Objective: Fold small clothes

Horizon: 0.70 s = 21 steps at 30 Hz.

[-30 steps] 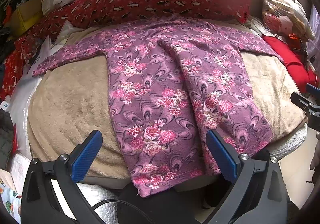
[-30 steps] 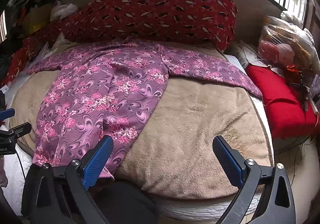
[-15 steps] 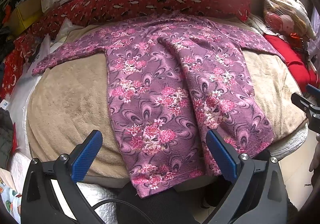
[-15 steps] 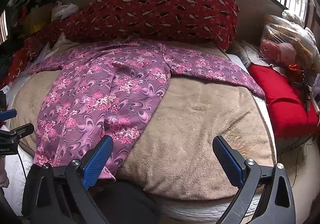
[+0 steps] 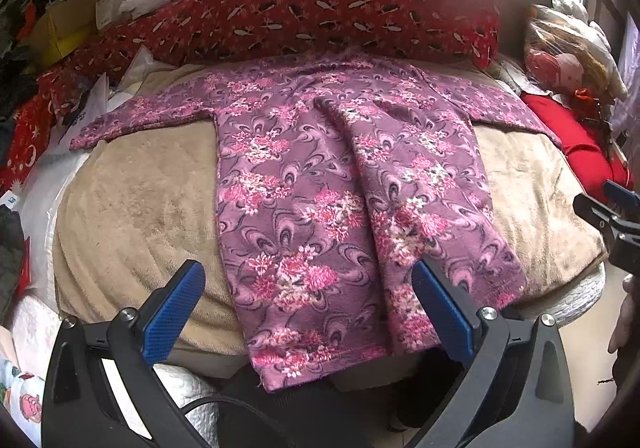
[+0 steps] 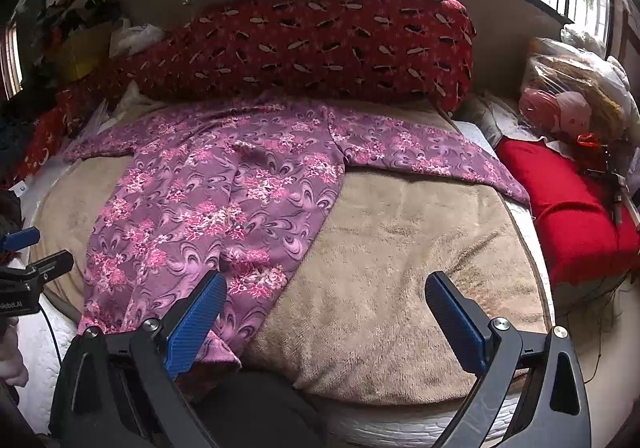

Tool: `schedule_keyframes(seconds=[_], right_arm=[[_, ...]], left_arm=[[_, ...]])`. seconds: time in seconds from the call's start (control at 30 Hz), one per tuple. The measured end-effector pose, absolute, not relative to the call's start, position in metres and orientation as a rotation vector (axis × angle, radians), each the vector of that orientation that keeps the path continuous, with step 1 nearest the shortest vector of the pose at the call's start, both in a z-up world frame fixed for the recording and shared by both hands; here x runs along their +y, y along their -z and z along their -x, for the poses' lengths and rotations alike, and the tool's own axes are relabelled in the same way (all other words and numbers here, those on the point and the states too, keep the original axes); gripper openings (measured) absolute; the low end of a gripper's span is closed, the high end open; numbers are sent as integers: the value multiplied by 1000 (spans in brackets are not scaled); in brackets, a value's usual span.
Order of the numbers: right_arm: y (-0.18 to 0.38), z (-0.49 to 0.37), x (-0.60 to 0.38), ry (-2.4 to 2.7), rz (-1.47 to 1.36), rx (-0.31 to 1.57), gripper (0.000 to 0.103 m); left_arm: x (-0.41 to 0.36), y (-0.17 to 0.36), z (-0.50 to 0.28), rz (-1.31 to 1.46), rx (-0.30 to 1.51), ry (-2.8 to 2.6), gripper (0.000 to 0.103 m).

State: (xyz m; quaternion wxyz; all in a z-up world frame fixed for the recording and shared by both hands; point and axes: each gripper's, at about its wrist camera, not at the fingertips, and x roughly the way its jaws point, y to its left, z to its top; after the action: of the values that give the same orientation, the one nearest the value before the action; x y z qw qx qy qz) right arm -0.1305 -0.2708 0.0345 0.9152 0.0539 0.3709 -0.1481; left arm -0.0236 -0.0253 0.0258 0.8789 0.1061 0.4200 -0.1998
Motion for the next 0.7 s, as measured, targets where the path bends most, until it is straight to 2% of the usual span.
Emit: schedule_keyframes(seconds=[0.7], right_arm=[[-50,150,-265,299,-112,704,100]], left_arm=[[-28,-37,29,-197,888,414,103]])
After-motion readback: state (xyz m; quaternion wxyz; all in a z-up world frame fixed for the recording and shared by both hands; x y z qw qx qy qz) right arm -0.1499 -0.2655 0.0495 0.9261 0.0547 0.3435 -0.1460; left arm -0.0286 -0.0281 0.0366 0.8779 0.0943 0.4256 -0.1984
